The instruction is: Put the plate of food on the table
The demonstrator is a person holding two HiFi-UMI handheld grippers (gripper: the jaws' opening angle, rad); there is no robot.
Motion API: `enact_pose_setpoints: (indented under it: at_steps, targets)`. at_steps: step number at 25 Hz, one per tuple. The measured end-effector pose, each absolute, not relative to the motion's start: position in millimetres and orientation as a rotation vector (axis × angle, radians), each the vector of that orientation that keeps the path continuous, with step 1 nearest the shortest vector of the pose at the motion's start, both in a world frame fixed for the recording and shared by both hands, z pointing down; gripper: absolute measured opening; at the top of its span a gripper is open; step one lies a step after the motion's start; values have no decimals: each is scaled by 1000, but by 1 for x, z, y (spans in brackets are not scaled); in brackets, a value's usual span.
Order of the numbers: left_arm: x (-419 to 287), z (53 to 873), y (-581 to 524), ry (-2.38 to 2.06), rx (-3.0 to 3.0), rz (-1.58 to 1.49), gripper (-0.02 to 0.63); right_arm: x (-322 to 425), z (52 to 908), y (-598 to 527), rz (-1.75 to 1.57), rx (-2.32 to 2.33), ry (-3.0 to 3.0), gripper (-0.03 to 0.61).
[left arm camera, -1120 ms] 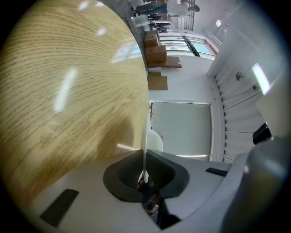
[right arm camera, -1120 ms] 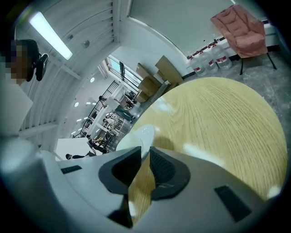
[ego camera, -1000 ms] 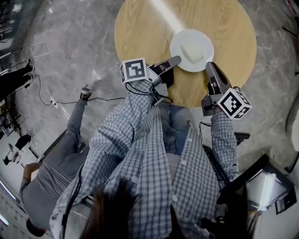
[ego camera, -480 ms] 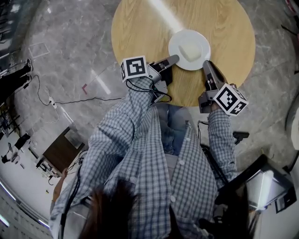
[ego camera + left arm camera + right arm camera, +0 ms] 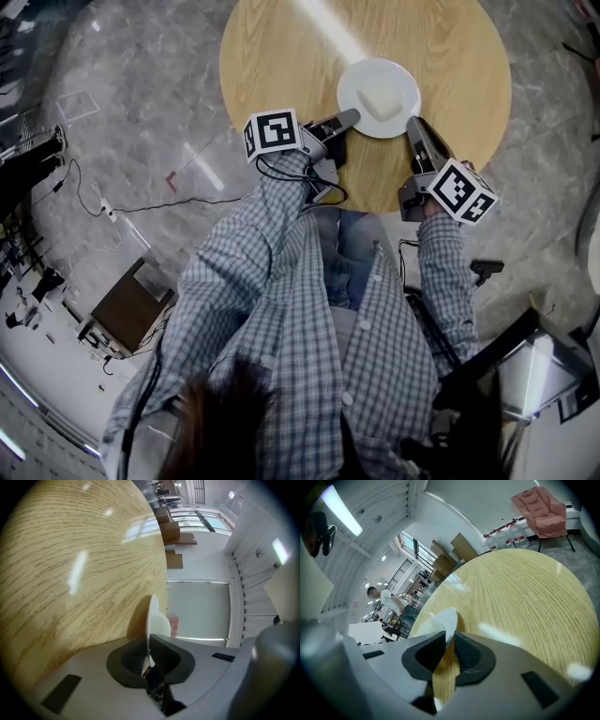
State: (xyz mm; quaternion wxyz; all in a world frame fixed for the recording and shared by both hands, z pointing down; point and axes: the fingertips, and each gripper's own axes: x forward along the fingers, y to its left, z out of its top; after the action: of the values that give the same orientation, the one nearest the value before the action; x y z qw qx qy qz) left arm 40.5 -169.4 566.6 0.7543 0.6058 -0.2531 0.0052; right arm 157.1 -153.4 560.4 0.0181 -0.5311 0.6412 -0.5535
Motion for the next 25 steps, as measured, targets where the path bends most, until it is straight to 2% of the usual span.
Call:
enact_pose_setpoints:
  at_steps: [25]
  targets:
    - [62,580,-146,-412,1402,524,48,167,578,-163,-1720,-1886,2102,57]
